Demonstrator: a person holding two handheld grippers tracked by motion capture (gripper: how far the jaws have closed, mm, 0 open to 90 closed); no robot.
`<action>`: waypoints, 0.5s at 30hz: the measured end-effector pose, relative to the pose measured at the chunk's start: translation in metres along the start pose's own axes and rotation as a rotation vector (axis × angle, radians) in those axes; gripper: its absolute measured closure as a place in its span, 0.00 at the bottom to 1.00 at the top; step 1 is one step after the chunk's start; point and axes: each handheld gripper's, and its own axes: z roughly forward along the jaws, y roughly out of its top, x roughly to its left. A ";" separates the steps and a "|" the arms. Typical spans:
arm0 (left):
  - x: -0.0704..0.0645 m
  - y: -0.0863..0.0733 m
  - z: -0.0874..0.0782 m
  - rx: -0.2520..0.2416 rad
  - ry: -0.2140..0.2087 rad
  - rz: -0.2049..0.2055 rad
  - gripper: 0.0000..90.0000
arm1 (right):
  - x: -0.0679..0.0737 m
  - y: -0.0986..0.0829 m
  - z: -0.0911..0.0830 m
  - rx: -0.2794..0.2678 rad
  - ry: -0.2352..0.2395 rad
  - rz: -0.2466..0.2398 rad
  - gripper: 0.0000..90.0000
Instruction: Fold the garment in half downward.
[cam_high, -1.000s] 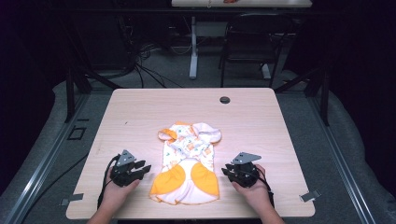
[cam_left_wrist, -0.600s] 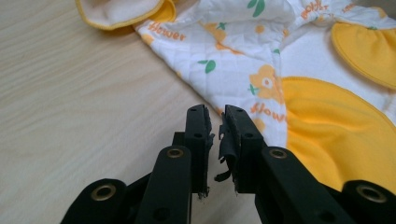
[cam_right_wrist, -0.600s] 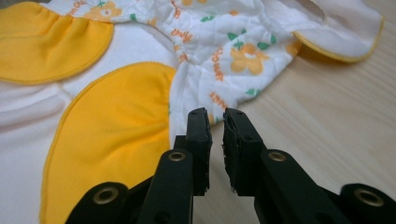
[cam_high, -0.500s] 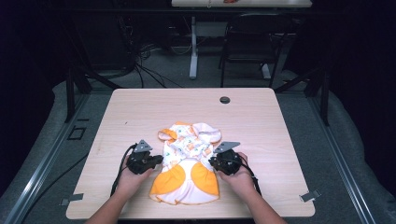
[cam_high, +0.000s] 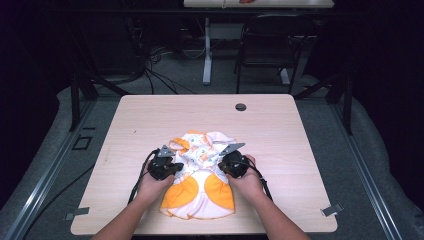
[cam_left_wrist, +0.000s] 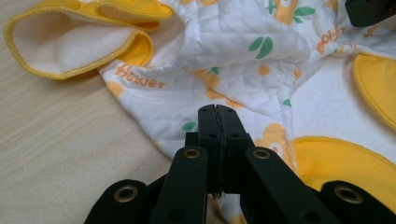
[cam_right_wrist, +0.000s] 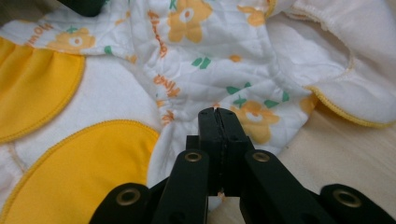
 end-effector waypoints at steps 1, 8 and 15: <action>0.000 0.000 0.000 0.002 -0.002 0.002 1.00 | 0.000 -0.001 0.001 0.012 0.004 -0.009 1.00; -0.006 -0.003 -0.004 0.023 -0.010 0.040 1.00 | 0.005 -0.007 0.001 0.026 0.016 -0.033 1.00; -0.012 -0.009 -0.009 0.018 -0.020 0.047 1.00 | 0.009 -0.011 -0.003 0.035 0.033 -0.059 1.00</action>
